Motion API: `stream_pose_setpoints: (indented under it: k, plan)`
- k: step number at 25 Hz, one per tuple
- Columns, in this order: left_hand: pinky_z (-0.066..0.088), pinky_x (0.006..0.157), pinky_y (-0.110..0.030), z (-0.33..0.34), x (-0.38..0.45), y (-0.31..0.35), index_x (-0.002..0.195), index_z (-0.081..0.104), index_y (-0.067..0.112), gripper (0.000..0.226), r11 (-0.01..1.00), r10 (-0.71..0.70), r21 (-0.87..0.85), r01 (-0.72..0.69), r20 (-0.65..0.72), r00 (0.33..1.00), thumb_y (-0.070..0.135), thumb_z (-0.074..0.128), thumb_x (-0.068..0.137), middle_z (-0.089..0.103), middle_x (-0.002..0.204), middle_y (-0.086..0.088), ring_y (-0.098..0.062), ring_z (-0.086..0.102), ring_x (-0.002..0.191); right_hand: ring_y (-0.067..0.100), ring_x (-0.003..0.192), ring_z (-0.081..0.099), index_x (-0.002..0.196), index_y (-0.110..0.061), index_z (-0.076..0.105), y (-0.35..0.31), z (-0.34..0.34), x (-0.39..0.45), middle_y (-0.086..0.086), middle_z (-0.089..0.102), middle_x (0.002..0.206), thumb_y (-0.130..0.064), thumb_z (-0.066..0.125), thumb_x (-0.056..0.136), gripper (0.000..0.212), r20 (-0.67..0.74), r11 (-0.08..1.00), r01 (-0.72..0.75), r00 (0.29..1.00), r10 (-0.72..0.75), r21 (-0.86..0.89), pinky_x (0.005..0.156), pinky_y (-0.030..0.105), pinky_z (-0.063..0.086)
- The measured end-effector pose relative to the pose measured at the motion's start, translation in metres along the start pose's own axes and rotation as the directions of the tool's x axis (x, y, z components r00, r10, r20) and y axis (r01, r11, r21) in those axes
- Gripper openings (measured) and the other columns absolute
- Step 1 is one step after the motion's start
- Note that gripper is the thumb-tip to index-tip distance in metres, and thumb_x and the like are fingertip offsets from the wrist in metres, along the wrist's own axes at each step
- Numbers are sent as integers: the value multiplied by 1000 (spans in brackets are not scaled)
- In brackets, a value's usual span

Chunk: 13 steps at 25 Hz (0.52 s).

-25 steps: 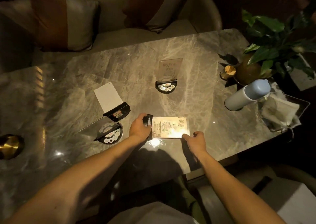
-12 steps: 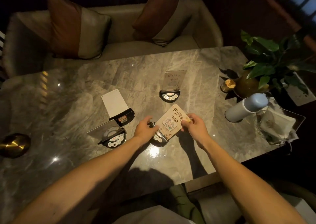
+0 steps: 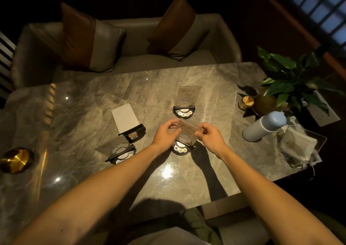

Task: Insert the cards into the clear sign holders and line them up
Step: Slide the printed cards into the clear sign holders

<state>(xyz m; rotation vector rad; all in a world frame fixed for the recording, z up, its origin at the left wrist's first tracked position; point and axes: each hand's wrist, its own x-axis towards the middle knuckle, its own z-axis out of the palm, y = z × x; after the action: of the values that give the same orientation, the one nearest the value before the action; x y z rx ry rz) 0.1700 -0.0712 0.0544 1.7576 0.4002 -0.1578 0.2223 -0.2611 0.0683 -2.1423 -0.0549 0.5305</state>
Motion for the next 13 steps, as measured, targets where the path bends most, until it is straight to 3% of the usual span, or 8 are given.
stream_pose_setpoints:
  k: [3, 6, 9, 11, 13]
  plan:
    - [60, 73, -37, -5, -5, -1, 105, 62, 25, 17, 998, -55, 13, 56, -18, 998, 26, 70, 91, 68, 104, -2, -21, 70, 90, 8, 65, 57, 85, -17, 62, -9, 3, -4, -3, 63, 76, 2, 62, 87, 20, 104, 987, 78, 993, -63, -142, 56, 13, 43]
    - [49, 54, -22, -10, -8, -1, 104, 62, 21, 18, 997, -48, 56, 48, -9, 999, 31, 70, 90, 69, 99, -1, -14, 66, 75, 8, 65, 57, 82, -19, 60, -18, 2, -7, -4, 62, 75, 1, 62, 86, 20, 155, 976, 86, 986, -55, -199, 51, 10, 40]
    - [52, 61, -24, -13, -8, 6, 102, 65, 19, 18, 996, -41, 80, 40, 11, 999, 32, 69, 91, 69, 96, 0, -14, 67, 78, 12, 68, 57, 84, -16, 62, -29, -4, -7, -3, 63, 75, -14, 70, 87, 9, 227, 983, 38, 974, 5, -181, 57, 20, 43]
    - [57, 73, -30, -19, -6, 11, 102, 69, 17, 18, 994, -48, 96, 44, 46, 998, 32, 69, 92, 71, 95, -1, -17, 68, 84, 9, 66, 58, 92, -12, 66, -43, -8, -4, -4, 66, 76, -32, 74, 87, 22, 277, 986, 32, 961, 15, -166, 60, 21, 44]
    - [54, 75, -26, -31, 0, 20, 100, 72, 16, 17, 990, -36, 140, 24, 83, 996, 31, 69, 92, 72, 92, -3, -15, 66, 83, 7, 69, 58, 98, -9, 68, -63, -10, 4, -3, 67, 80, -42, 72, 89, 34, 302, 982, 53, 953, 3, -180, 63, 21, 44]
